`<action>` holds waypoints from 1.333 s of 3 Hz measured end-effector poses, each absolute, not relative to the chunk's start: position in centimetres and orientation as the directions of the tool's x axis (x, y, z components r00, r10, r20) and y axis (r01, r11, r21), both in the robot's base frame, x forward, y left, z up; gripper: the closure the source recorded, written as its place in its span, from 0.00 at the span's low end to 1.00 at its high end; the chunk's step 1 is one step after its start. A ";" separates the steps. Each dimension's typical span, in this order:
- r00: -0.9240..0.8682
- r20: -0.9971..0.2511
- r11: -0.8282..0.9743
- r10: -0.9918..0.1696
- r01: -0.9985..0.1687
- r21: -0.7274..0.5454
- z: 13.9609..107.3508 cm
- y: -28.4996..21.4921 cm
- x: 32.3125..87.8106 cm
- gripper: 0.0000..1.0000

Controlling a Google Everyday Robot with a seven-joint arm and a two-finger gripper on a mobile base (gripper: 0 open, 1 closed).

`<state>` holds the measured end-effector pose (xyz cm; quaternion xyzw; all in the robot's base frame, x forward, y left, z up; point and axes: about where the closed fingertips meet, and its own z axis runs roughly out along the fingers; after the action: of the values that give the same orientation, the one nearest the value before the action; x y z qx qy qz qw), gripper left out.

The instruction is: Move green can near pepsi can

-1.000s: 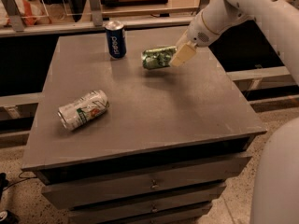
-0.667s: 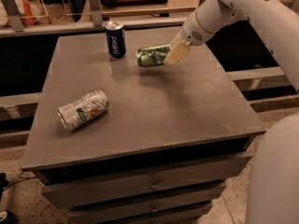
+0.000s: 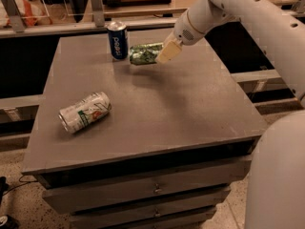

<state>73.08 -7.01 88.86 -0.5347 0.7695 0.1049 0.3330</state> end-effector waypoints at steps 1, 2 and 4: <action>-0.227 -0.638 0.426 -0.736 -0.888 -0.175 87.2 -4.2 74.3 1.00; -0.239 -0.638 0.431 -0.732 -0.888 -0.160 86.4 -3.9 74.2 1.00; -0.268 -0.636 0.447 -0.724 -0.884 -0.136 85.4 -3.9 73.7 0.59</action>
Offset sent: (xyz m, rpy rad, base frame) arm 0.0135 0.0304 -0.0122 0.0271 0.0035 -0.0288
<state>73.73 -3.91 85.36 -0.5112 0.7864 0.1238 0.3239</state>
